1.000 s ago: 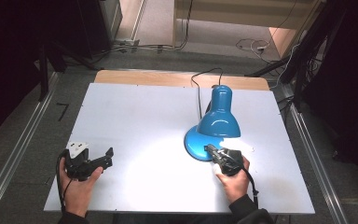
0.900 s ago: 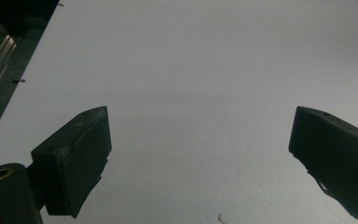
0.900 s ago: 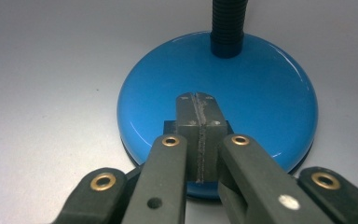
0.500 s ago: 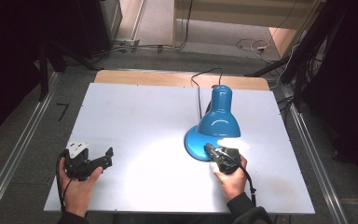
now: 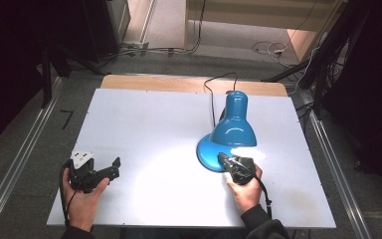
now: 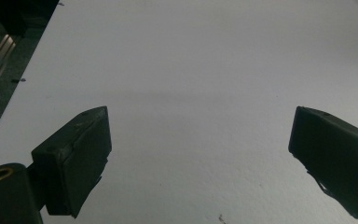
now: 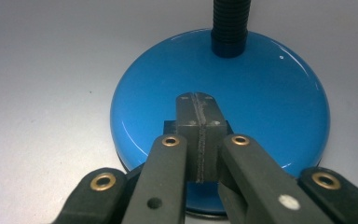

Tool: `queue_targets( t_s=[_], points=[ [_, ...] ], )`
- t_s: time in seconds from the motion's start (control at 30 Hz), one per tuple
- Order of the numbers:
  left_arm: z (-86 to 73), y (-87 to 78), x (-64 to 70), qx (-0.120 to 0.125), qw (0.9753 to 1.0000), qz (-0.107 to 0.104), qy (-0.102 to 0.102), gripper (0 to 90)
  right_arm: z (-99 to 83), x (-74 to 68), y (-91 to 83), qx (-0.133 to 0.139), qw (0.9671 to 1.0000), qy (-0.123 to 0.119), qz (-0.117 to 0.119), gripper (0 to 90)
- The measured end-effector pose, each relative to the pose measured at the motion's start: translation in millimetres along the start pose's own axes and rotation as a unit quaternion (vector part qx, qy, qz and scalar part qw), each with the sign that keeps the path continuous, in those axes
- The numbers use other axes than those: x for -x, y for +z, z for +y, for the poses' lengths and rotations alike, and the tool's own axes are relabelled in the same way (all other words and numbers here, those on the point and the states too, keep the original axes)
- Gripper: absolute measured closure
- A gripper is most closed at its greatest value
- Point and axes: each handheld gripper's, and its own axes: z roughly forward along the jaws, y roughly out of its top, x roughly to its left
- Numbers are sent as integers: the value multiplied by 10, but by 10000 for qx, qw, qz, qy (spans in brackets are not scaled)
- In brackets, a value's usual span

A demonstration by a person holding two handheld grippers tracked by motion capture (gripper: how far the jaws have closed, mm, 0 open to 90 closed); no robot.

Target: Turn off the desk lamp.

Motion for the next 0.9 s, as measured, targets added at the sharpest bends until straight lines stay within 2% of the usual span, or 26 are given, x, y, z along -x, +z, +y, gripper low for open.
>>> queue_targets(
  t_s=[0.9],
  points=[
    [5,-2,7,-5,10000,-13,14,64,25,25,19,-1,10000,6,40,884]
  ],
)
